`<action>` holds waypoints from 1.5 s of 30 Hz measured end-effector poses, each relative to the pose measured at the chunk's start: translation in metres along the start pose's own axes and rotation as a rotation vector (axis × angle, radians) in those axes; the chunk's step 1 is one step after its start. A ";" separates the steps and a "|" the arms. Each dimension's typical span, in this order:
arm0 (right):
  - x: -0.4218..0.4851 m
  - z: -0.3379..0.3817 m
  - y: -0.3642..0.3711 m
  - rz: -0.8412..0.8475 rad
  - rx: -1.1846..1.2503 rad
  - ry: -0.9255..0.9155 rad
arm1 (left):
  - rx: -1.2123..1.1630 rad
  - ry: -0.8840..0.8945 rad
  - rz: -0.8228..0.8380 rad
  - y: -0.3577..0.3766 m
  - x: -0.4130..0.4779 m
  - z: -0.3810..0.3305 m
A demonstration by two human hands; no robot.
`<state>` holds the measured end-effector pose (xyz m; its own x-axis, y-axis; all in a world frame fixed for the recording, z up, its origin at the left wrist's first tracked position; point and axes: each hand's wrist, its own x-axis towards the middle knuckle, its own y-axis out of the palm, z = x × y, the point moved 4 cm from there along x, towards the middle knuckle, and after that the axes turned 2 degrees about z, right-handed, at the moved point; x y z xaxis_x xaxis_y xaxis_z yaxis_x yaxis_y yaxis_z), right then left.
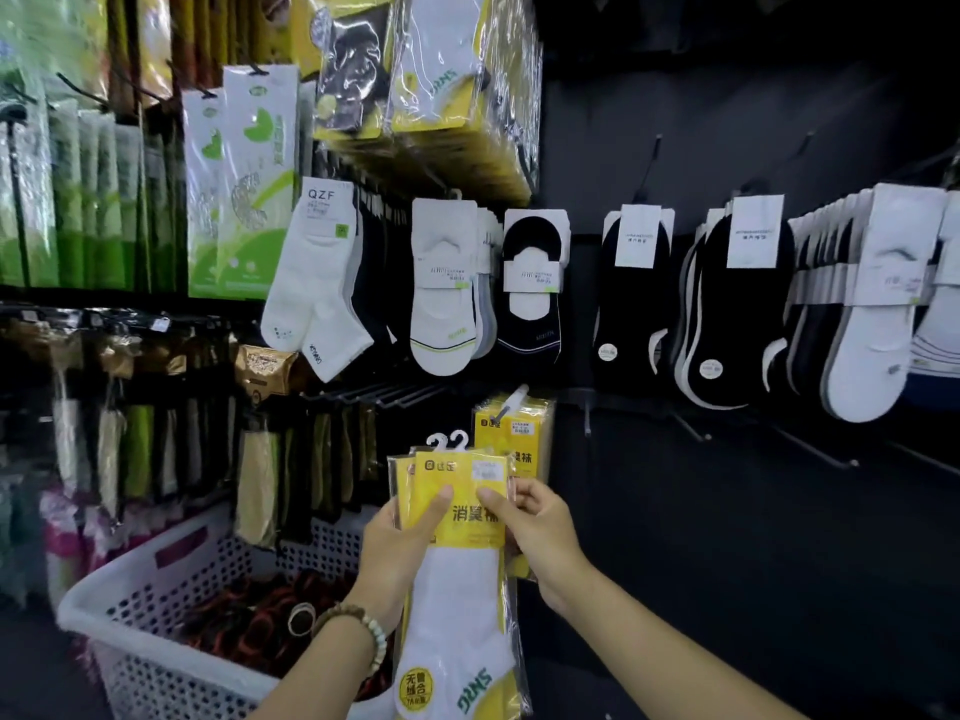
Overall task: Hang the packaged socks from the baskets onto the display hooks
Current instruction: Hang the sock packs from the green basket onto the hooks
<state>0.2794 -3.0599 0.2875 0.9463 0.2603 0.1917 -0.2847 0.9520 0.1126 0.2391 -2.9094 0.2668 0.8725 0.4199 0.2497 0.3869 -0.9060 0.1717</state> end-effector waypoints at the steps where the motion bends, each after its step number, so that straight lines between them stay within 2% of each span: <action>1: 0.001 -0.002 0.000 0.006 0.004 0.014 | 0.005 -0.005 0.001 0.000 -0.001 -0.001; 6: 0.008 -0.011 -0.006 -0.024 0.036 0.039 | 0.063 -0.011 0.056 -0.004 0.004 -0.005; 9: 0.017 -0.018 -0.018 -0.075 0.027 0.066 | 0.134 0.036 -0.006 -0.019 0.015 -0.006; 17: 0.051 0.001 -0.034 -0.171 -0.121 -0.156 | 0.311 0.234 -0.156 -0.052 0.037 -0.026; 20: 0.069 -0.003 -0.027 -0.167 -0.218 -0.185 | 0.317 0.253 -0.142 -0.056 0.046 -0.023; 23: 0.089 -0.015 -0.025 -0.224 -0.163 -0.140 | 0.286 0.240 -0.113 -0.053 0.052 -0.017; 28: 0.114 -0.040 -0.038 -0.417 -0.077 0.010 | 0.265 0.209 -0.091 -0.045 0.059 -0.007; 35: 0.103 -0.062 -0.060 -0.566 -0.113 0.134 | 0.213 0.147 -0.029 -0.040 0.063 0.016; 38: 0.089 -0.061 -0.053 -0.456 -0.094 0.107 | 0.184 0.110 -0.038 -0.035 0.058 0.020; 42: 0.057 -0.041 -0.021 -0.090 -0.118 0.029 | 0.101 0.074 0.010 -0.018 0.047 0.020; 45: 0.038 -0.032 -0.004 -0.002 -0.106 -0.008 | 0.018 0.000 0.059 -0.003 0.038 0.018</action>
<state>0.3219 -3.0489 0.2636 0.9455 0.2574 0.1996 -0.2646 0.9643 0.0097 0.2761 -2.8914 0.2586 0.8940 0.3655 0.2591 0.3398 -0.9301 0.1395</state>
